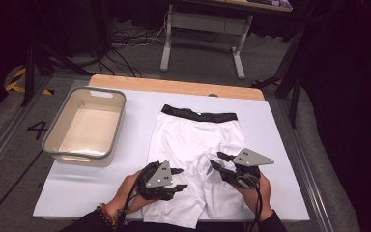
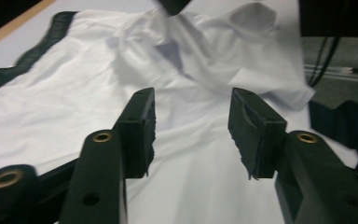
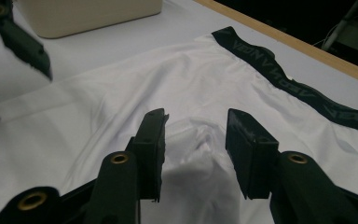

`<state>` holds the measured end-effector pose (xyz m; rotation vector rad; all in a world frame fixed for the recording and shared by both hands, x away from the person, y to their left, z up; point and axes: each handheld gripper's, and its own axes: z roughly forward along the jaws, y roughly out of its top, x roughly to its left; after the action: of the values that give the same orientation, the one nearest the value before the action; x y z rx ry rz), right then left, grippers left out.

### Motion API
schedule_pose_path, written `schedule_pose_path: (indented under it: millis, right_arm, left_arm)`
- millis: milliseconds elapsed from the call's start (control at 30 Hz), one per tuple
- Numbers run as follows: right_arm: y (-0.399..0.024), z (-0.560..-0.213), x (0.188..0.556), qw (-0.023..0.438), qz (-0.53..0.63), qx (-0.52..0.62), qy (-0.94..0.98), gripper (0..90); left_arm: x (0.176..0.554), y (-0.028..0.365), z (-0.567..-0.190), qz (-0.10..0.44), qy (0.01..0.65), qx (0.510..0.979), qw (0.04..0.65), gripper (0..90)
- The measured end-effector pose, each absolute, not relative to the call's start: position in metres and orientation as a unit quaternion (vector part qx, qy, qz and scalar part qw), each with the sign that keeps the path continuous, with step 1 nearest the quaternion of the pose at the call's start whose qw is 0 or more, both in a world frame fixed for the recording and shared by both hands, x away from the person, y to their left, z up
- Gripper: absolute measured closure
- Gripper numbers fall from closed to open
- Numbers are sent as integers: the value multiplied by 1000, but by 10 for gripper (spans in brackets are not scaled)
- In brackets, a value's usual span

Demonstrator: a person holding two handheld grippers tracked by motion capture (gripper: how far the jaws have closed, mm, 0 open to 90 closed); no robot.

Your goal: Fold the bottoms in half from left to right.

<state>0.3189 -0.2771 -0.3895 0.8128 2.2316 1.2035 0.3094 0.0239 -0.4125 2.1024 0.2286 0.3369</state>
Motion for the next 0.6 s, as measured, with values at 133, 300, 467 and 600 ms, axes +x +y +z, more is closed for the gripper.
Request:
schedule_pose_path:
  millis: [133, 300, 467, 600]
  right_arm:
    - [-286, -389, 307, 236, 445, 294, 812, 580]
    - [-291, -398, 293, 219, 438, 295, 821, 592]
    - [-286, -419, 282, 180, 406, 295, 846, 565]
    - [-282, -436, 275, 143, 384, 291, 864, 540]
  left_arm:
    - [315, 43, -415, 154, 116, 856, 480, 469]
    - [314, 54, -425, 174, 127, 866, 452, 384]
    - [310, 70, -441, 170, 163, 875, 424, 289]
    - [310, 81, -452, 147, 193, 877, 414, 274]
